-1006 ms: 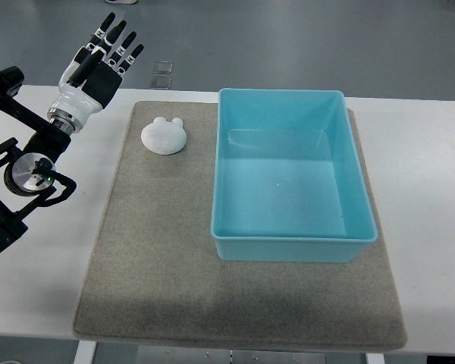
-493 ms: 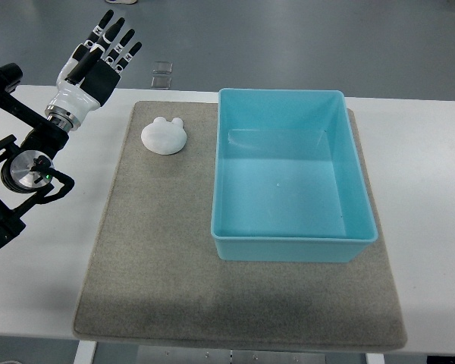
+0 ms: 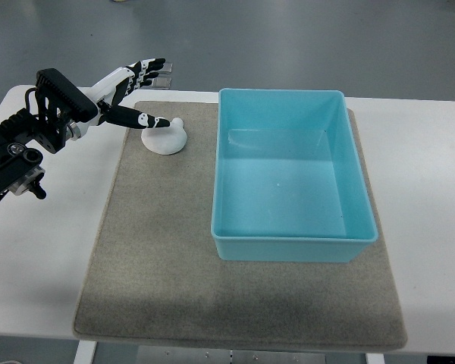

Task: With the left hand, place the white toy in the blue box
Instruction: 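Reach the left hand down toward the white bunny toy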

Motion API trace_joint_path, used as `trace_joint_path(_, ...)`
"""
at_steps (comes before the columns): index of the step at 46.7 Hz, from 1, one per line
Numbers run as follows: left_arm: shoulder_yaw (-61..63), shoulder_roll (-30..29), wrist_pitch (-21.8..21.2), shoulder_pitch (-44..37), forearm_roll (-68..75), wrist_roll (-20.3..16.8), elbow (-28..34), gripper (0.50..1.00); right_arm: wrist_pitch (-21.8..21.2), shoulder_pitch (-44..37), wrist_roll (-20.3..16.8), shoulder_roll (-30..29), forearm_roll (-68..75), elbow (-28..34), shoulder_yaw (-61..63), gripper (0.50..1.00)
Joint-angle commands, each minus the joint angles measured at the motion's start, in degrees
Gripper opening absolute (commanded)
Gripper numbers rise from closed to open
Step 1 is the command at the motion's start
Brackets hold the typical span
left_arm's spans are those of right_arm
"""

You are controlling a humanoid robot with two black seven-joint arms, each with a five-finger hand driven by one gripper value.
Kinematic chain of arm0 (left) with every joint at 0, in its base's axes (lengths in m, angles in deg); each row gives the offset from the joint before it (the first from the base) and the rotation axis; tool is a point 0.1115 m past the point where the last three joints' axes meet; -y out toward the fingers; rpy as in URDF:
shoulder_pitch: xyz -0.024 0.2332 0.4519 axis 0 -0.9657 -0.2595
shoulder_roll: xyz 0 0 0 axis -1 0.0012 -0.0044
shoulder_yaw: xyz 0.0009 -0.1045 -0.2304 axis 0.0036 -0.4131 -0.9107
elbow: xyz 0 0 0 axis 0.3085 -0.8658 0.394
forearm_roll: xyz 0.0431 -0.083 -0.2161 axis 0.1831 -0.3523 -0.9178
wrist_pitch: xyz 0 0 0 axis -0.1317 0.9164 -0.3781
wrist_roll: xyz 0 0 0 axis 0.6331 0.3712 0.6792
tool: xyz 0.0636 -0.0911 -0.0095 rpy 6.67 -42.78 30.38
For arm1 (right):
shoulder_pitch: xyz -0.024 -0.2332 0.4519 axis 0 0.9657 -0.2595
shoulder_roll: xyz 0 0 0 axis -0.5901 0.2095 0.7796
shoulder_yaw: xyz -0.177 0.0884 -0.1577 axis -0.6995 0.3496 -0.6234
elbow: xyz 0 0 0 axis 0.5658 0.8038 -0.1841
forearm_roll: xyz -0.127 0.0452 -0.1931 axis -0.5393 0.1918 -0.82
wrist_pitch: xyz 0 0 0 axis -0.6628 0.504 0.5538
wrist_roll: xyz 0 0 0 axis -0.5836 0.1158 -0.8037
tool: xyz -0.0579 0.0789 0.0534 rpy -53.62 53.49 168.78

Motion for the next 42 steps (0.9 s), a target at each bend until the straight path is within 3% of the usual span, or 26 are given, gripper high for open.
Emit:
trace_joint_path(1, 0.0, -1.1, -0.1, 0.1, 6.2, 0.0, 0.1, 1.0, 0.0, 0.0, 0.0, 0.0, 0.0, 0.0, 0.0, 0.936)
trace_joint_path(12, 0.0, -2.2, -0.9, 0.5, 20.2, 0.0, 0.2, 0.99, 0.0, 0.0, 0.0, 0.0, -0.1, 0.0, 0.0, 0.936)
trace_joint_path(24, 1.7, -1.9, -7.1, 0.7, 31.5, 0.0, 3.7, 0.956, 0.0, 0.0, 0.0, 0.0, 0.0, 0.0, 0.0, 0.936)
trace_joint_path(32, 5.5, -1.6, -11.1, 1.3, 32.6, 0.0, 3.9, 0.941, 0.0, 0.0, 0.0, 0.0, 0.0, 0.0, 0.0, 0.936)
trace_joint_path(42, 6.0, -0.1, -11.3, 1.3, 32.6, 0.0, 3.6, 0.941, 0.0, 0.0, 0.0, 0.0, 0.0, 0.0, 0.0, 0.936)
